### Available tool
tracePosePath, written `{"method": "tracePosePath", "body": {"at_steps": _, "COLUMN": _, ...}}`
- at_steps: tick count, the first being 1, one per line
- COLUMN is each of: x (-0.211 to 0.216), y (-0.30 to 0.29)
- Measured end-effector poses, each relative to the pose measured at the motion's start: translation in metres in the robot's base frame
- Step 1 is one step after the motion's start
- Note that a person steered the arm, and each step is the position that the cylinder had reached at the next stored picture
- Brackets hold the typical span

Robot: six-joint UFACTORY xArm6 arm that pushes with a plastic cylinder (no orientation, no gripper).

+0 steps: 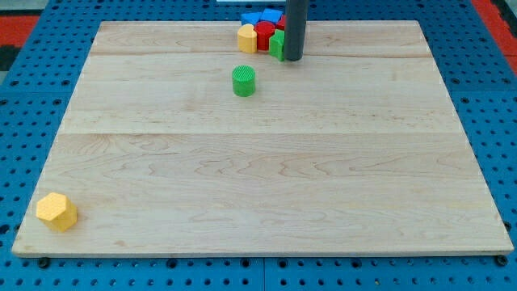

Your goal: Move the green circle into the red circle

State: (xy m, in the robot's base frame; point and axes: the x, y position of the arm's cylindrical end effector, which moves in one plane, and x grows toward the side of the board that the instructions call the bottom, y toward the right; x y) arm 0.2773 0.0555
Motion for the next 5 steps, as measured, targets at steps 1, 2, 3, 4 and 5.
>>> {"method": "tracePosePath", "body": {"at_steps": 1, "x": 0.005, "y": 0.001}}
{"method": "tracePosePath", "body": {"at_steps": 2, "x": 0.035, "y": -0.009}}
{"method": "tracePosePath", "body": {"at_steps": 3, "x": 0.067, "y": -0.023}}
{"method": "tracePosePath", "body": {"at_steps": 4, "x": 0.091, "y": -0.054}}
{"method": "tracePosePath", "body": {"at_steps": 5, "x": 0.094, "y": -0.088}}
